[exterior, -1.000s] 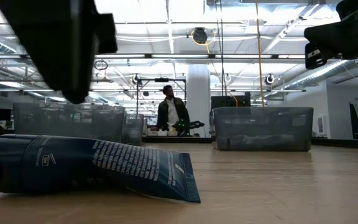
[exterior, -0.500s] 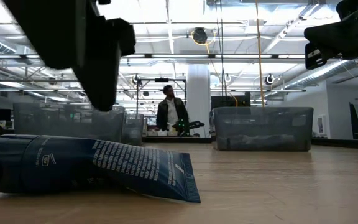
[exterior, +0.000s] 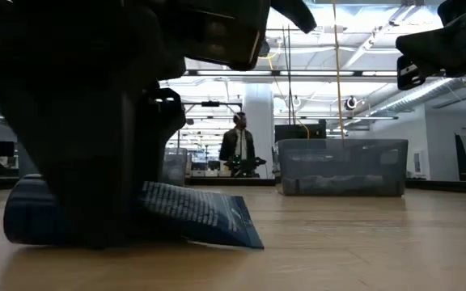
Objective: Pick & Place Travel size toiletries
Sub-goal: Put the dark blue shave cream into the bottom left black bin, then return to Home Position
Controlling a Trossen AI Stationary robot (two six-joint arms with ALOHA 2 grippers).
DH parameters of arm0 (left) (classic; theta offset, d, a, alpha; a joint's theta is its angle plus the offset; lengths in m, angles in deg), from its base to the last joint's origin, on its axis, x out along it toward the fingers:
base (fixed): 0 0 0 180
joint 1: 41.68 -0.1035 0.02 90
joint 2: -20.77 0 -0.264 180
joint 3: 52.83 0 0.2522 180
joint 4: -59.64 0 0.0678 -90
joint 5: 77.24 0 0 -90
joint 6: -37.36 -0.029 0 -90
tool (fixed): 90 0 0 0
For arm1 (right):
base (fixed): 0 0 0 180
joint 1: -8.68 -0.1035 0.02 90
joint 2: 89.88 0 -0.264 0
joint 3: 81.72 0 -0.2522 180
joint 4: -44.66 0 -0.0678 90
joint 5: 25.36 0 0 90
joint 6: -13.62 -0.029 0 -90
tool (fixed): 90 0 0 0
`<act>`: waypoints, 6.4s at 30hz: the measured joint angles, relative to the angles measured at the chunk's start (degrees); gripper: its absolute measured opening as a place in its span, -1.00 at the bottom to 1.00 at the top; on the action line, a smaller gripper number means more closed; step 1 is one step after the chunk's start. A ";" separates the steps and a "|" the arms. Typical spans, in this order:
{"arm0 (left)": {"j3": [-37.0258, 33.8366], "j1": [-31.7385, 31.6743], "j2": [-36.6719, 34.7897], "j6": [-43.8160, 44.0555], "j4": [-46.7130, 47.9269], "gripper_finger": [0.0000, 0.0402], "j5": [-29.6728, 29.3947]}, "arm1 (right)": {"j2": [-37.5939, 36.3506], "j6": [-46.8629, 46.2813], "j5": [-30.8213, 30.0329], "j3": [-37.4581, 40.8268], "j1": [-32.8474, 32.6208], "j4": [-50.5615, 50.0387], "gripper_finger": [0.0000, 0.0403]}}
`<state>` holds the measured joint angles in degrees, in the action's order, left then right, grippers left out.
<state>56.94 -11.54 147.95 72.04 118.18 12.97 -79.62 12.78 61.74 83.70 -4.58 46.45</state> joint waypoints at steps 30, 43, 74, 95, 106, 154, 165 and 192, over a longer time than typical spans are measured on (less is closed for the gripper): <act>-0.02 -5.45 -0.34 -7.00 -2.45 -0.70 1.20 | 0.00 0.00 0.00 0.00 0.00 0.02 -1.00; -0.15 -8.87 -11.93 -12.93 5.89 -0.86 -11.67 | -0.02 0.00 0.00 0.01 0.00 0.02 -1.00; -45.70 -23.03 -60.26 1.47 5.24 -0.87 -26.50 | 0.00 0.00 0.00 0.00 -0.01 0.02 -1.00; -55.60 -29.70 -57.79 7.45 1.00 -0.85 -16.52 | 0.00 0.00 0.00 0.00 0.00 0.02 -1.00; -55.58 -29.70 -57.81 10.03 -0.24 -0.49 -15.19 | 0.00 0.00 0.00 0.00 -0.02 0.02 -1.00; -70.54 -26.24 -126.78 -33.98 -23.21 0.07 -4.31 | 0.00 0.01 0.00 0.01 -0.02 0.01 -1.00; -84.70 -26.24 -126.77 -35.94 -36.57 0.07 -1.02 | -0.02 0.00 0.00 0.00 0.00 0.02 -1.00; -95.03 -26.24 -126.81 -37.52 -45.79 0.07 -1.75 | 0.00 0.01 0.00 0.00 0.02 0.02 -1.00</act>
<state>-38.10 -37.78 21.13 34.52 72.39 11.22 -79.62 12.79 61.74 83.70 -4.56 46.47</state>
